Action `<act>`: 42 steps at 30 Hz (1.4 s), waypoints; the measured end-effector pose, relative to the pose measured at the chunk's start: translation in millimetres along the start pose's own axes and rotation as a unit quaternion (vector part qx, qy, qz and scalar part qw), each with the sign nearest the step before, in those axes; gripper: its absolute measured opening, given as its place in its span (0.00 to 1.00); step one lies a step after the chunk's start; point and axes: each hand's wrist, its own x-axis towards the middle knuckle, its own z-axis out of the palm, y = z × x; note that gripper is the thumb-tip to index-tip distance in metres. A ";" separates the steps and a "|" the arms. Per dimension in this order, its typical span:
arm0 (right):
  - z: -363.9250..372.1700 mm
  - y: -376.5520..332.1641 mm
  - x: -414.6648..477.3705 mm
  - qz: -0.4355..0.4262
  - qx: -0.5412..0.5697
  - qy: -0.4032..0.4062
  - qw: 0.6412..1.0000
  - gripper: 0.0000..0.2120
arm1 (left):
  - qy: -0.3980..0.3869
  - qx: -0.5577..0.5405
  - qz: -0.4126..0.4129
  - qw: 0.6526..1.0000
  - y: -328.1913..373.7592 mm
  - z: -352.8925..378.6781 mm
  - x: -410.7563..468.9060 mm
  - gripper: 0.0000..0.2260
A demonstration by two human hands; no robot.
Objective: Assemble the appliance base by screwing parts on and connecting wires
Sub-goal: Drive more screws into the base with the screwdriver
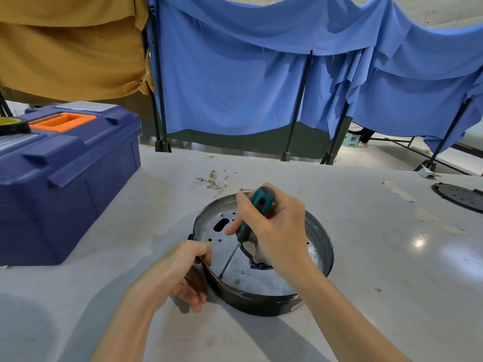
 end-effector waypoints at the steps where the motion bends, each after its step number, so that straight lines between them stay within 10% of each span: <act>1: 0.9 0.0 -0.6 0.003 0.004 -0.001 1.000 0.11 | 0.002 0.001 -0.001 1.000 -0.1 0.0 -0.3 0.16; 8: 3.8 -5.5 -1.6 -0.012 -0.016 -0.022 1.000 0.03 | 0.100 -0.013 0.006 0.995 0.3 -10.2 -0.1 0.25; 11: 7.3 -8.3 -1.1 -0.041 -0.091 -0.029 0.995 0.12 | 0.237 0.007 0.179 0.955 4.0 -18.8 -4.6 0.21; 16: 8.2 -15.7 5.3 -0.142 -0.278 0.002 0.950 0.22 | 0.043 -0.071 0.419 0.904 12.2 -6.6 -23.0 0.20; 20: 4.7 -27.9 10.4 -0.186 -0.393 0.022 0.900 0.27 | 0.074 -0.121 0.424 0.895 20.0 14.1 -18.6 0.22; 26: -14.1 -34.9 20.8 -0.019 -0.133 -0.214 0.968 0.16 | 0.002 -0.172 0.422 0.890 13.8 9.0 -16.2 0.11; 32: -1.0 -33.8 14.5 -0.104 -0.244 -0.040 0.964 0.16 | 0.009 -0.187 0.411 0.892 14.6 8.4 -15.4 0.17; 38: -10.5 -38.6 20.3 -0.031 -0.150 -0.176 0.972 0.16 | -0.015 -0.220 0.404 0.888 12.8 7.0 -15.9 0.09; 42: -6.5 -34.2 18.2 -0.054 -0.150 -0.110 0.981 0.13 | -0.024 -0.212 0.409 0.887 12.5 6.6 -16.6 0.12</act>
